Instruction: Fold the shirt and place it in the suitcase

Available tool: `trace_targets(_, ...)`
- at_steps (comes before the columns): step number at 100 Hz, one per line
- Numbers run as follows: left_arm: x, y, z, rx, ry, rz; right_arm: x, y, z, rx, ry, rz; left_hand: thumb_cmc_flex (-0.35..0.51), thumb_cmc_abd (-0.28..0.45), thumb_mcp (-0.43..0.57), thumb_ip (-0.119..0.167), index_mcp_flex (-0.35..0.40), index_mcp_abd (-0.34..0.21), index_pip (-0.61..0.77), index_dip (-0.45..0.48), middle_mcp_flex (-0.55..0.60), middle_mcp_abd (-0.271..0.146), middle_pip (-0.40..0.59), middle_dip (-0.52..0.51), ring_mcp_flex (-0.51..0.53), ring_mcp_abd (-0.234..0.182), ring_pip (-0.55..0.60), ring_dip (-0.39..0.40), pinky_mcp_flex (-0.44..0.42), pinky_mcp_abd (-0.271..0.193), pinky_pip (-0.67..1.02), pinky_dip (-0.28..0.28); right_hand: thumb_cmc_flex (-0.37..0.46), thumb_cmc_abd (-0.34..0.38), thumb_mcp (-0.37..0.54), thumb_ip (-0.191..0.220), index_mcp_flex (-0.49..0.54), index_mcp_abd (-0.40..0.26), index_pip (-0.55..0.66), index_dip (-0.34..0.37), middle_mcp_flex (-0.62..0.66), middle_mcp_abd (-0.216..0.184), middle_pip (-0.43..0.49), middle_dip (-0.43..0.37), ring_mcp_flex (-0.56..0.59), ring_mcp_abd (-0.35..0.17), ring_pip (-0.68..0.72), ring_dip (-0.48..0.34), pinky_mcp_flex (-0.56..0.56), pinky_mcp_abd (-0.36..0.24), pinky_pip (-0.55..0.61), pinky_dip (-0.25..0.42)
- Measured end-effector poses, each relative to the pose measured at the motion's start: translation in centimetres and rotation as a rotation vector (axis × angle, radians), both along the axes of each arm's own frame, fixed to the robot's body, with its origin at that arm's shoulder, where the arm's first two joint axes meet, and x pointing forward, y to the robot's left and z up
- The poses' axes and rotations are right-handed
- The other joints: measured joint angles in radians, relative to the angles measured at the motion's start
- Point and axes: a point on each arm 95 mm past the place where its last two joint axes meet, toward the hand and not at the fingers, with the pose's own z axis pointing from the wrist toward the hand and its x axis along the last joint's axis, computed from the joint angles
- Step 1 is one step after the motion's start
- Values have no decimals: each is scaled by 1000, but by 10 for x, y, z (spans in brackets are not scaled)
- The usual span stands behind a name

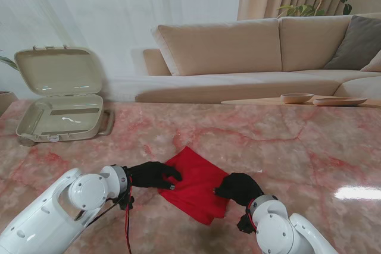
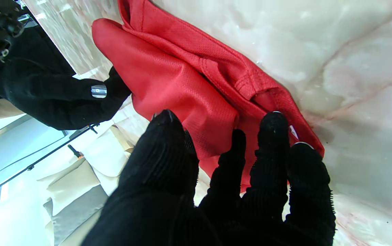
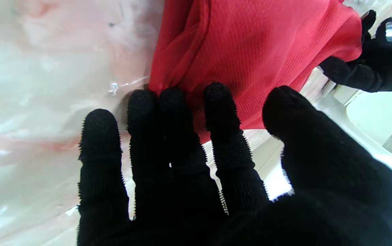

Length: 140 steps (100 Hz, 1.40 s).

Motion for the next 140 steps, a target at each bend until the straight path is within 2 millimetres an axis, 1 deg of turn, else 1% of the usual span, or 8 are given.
trace_targets(12,-1,5,7,1,-26,16,1,-4,1,-2,-7,1,0,0,0,0,8,0,0,0,0,0,0,0,0,0,0,0,0,0,0,0,0,-2,0,0,0,-1,2,0,-3,0,-15,-2,-16,1,-35,-9,-7,-3,-2,0)
trace_targets(25,1,7,11,5,-44,30,0,-6,4,-11,-22,4,0,0,0,0,9,5,0,0,1,0,0,0,0,1,0,0,0,0,0,0,0,-2,0,0,0,-1,12,0,-4,0,-26,-10,-16,1,-40,-9,-8,-10,-12,0)
trace_targets(53,14,15,15,40,-83,76,-10,-6,14,-27,-69,16,0,0,0,0,10,8,0,0,1,0,0,0,0,4,0,0,0,0,0,0,0,-2,0,0,0,-1,13,0,-3,0,-26,-11,-16,6,-41,-9,-8,-10,-13,0)
trace_targets(70,23,17,14,46,-106,107,-18,0,15,-17,-71,32,0,0,0,0,10,8,0,0,1,0,0,0,0,5,0,-1,0,0,0,0,0,-2,0,0,0,-1,13,-4,-3,0,-26,-11,-16,13,-27,-9,-6,-10,-13,1)
trace_targets(99,30,15,3,53,-68,112,-25,7,9,0,-48,44,0,0,0,0,10,8,0,0,1,0,0,0,0,7,0,-1,0,0,0,0,-7,-2,0,0,0,-2,13,-4,-3,3,-27,-11,-16,16,-27,-9,-6,-10,-13,10)
trace_targets(122,26,14,-5,60,-31,79,-25,6,4,3,-30,38,0,0,0,0,10,8,0,1,1,-1,0,0,0,7,0,-1,0,0,0,-1,-17,-2,1,0,0,-12,13,-4,-3,3,-27,-11,-17,16,-27,-9,-6,-10,-13,10)
trace_targets(131,22,16,-7,60,-21,68,-24,6,2,5,-24,33,0,0,0,0,9,8,0,1,-13,-20,-1,0,0,7,0,-1,0,0,0,-11,-17,-2,1,0,0,-13,13,-4,-3,3,-27,-11,-17,17,-27,-9,-6,-10,-13,10)
trace_targets(140,19,17,-8,54,-15,65,-23,5,1,3,-22,30,0,0,0,0,6,8,0,1,-14,-22,-1,0,0,8,0,-1,0,0,-1,-11,-17,-2,1,0,0,-13,13,-4,-3,3,-18,-11,-17,17,-27,-9,-7,-10,-13,10)
